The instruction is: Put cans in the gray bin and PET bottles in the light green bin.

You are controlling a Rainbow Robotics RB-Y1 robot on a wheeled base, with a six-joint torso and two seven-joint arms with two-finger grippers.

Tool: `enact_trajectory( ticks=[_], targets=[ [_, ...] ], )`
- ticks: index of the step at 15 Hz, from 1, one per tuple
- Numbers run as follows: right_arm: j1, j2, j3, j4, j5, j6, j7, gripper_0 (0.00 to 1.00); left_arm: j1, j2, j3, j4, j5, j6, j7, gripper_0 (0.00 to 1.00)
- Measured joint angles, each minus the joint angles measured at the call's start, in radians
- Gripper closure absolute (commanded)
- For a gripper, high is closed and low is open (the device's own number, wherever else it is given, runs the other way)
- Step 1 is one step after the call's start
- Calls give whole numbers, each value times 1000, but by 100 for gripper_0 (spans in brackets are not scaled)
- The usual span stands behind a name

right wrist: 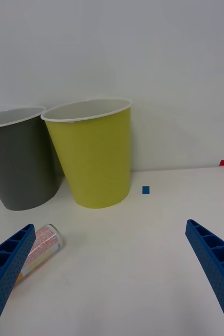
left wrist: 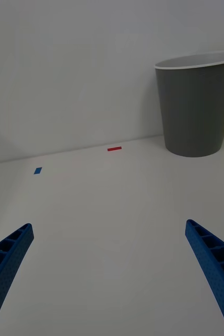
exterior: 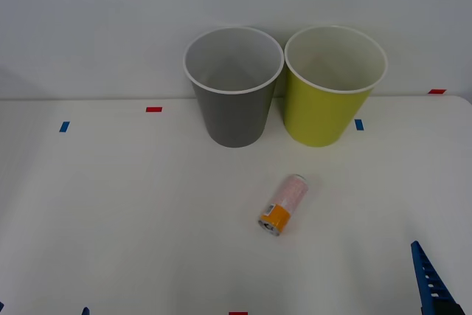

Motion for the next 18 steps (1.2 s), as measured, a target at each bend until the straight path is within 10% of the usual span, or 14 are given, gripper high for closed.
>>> enact_trajectory(
  ticks=[18],
  targets=[
    [0, 0, 0, 0, 0, 0, 0, 0, 0, 0, 0, 0, 0, 0, 0, 0]
  ],
)
